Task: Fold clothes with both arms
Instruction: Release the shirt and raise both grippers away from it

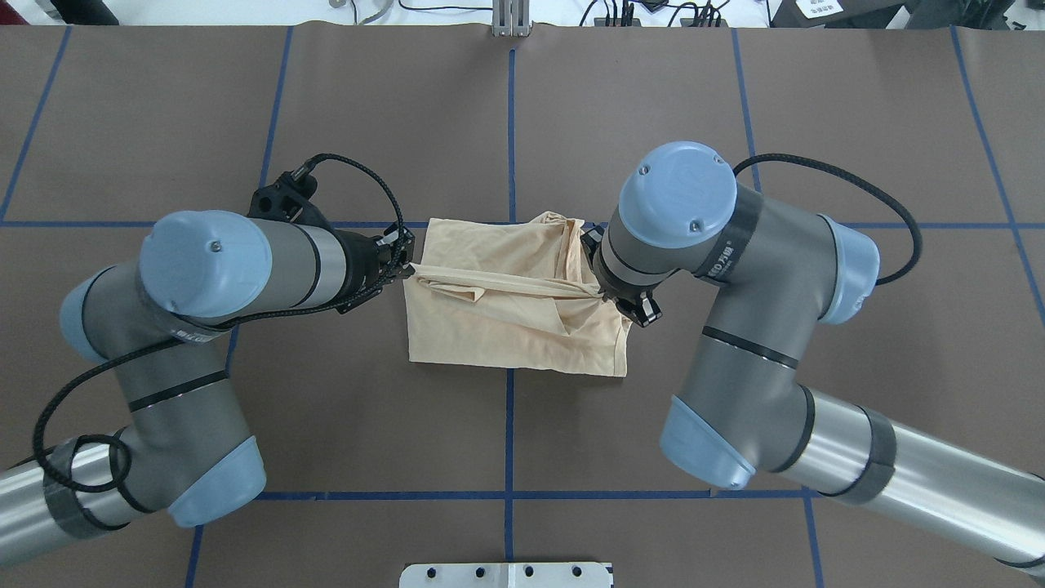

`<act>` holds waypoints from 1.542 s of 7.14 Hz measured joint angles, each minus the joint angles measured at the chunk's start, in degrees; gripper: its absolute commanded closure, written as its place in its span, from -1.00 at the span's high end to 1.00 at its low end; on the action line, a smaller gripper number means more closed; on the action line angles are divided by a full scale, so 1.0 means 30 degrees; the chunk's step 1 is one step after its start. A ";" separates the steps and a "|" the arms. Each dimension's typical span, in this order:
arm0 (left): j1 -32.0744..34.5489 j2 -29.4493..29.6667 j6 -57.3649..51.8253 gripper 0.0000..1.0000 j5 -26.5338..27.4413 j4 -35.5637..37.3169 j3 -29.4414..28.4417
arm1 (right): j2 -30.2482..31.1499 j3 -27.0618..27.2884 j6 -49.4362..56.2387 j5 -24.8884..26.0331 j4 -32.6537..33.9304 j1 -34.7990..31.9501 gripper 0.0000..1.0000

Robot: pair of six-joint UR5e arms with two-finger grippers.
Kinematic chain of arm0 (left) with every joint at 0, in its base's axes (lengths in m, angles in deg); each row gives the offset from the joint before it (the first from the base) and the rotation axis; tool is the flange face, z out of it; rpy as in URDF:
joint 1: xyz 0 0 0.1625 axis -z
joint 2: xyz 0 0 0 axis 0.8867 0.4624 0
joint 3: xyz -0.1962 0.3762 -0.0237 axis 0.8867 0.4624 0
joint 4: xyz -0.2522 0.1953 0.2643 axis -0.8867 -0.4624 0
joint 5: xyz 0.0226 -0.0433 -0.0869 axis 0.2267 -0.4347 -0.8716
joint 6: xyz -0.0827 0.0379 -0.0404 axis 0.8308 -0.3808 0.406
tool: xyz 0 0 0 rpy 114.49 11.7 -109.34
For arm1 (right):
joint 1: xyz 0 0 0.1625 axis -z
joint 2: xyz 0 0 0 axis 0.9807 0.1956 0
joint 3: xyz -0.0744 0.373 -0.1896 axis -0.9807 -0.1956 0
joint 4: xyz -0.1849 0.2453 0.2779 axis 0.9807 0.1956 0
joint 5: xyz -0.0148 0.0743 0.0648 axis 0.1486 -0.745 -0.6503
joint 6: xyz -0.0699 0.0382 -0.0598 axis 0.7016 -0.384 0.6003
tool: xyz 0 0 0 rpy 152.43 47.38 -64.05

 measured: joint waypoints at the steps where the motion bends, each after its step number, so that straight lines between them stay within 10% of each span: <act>1: 0.0359 0.0543 -0.0153 -1.00 0.0011 -0.0867 -0.1506 | -0.0554 -0.1496 0.0711 -0.0280 -0.0686 -0.0414 -1.00; 3: 0.0870 0.1691 -0.0515 -1.00 0.0028 -0.2066 -0.4038 | -0.1151 -0.3392 0.1883 -0.0978 -0.1657 -0.0995 -1.00; 5: 0.1556 0.3037 -0.1415 0.44 0.0046 -0.3207 -0.6724 | -0.2138 -0.6111 0.3359 -0.1867 -0.2768 -0.1867 0.99; 8: 0.3587 0.4832 -0.4261 0.47 -0.0324 -0.4935 -1.0158 | -0.3691 -1.1023 0.7181 -0.4458 -0.6080 -0.4750 1.00; 11: 0.4589 0.4358 -0.5960 0.47 -0.2505 -0.4953 -0.9354 | -0.3072 -1.0602 0.8685 -0.6140 -0.6287 -0.6110 1.00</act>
